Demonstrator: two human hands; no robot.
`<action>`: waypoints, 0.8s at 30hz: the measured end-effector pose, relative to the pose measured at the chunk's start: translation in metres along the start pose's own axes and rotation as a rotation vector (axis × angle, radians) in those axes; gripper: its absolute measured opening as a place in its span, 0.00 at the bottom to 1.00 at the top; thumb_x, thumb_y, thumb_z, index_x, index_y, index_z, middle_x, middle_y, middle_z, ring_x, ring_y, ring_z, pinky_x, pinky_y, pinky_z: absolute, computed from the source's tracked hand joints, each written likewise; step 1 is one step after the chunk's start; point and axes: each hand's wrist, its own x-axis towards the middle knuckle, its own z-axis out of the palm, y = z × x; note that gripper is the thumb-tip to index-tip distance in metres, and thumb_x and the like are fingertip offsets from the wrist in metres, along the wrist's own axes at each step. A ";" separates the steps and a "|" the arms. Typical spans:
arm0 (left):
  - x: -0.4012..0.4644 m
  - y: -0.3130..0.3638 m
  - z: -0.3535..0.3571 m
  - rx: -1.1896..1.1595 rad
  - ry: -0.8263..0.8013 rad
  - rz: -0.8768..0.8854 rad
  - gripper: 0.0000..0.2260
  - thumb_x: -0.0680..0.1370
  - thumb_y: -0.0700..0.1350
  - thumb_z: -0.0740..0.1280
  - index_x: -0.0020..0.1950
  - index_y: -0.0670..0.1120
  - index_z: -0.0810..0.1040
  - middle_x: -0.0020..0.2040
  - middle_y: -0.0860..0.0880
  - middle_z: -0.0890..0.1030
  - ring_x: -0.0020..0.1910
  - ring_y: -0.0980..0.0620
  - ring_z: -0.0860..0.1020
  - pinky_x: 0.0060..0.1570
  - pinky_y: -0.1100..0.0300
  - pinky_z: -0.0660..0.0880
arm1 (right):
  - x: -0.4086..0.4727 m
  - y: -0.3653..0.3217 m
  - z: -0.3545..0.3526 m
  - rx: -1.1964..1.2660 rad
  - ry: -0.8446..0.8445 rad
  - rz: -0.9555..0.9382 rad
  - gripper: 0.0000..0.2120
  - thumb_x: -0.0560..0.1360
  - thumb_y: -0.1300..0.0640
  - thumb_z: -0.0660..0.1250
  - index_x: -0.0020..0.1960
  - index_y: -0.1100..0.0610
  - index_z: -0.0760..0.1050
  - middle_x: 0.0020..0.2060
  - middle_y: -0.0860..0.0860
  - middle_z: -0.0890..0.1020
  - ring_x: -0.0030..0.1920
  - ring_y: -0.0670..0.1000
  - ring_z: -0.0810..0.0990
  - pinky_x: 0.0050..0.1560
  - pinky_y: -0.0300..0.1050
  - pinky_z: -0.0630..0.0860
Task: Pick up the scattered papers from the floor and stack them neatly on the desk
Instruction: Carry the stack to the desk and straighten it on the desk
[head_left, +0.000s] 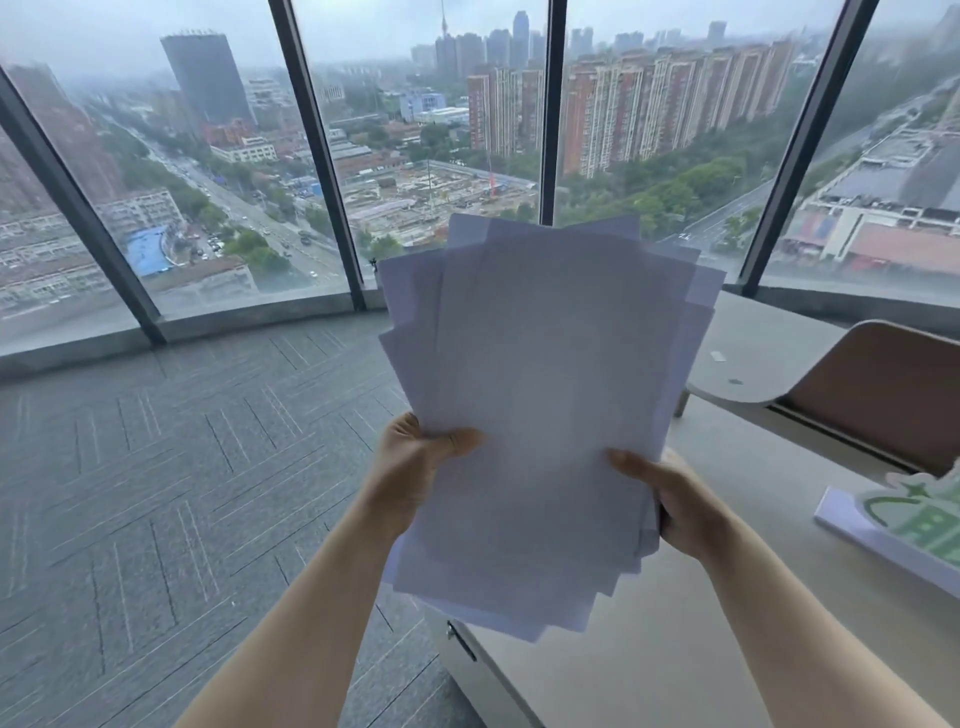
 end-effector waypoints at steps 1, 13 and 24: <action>0.003 -0.001 0.006 -0.007 -0.006 0.002 0.09 0.64 0.33 0.74 0.38 0.46 0.87 0.37 0.47 0.86 0.35 0.50 0.83 0.39 0.56 0.81 | 0.001 -0.003 -0.008 -0.003 0.001 0.007 0.21 0.66 0.59 0.71 0.58 0.61 0.78 0.51 0.59 0.86 0.50 0.58 0.85 0.46 0.47 0.82; 0.049 -0.018 0.041 -0.038 -0.097 -0.045 0.10 0.61 0.34 0.73 0.39 0.44 0.87 0.39 0.45 0.86 0.35 0.48 0.84 0.41 0.54 0.82 | 0.012 -0.014 -0.046 0.057 0.091 -0.067 0.22 0.60 0.60 0.80 0.53 0.60 0.80 0.45 0.57 0.87 0.43 0.55 0.86 0.43 0.45 0.82; 0.074 -0.081 0.073 -0.114 0.098 -0.062 0.10 0.67 0.38 0.74 0.48 0.40 0.83 0.39 0.49 0.85 0.37 0.54 0.82 0.37 0.64 0.77 | 0.011 -0.004 -0.055 -0.254 0.461 -0.341 0.06 0.73 0.74 0.66 0.40 0.66 0.79 0.34 0.50 0.81 0.34 0.46 0.76 0.36 0.40 0.74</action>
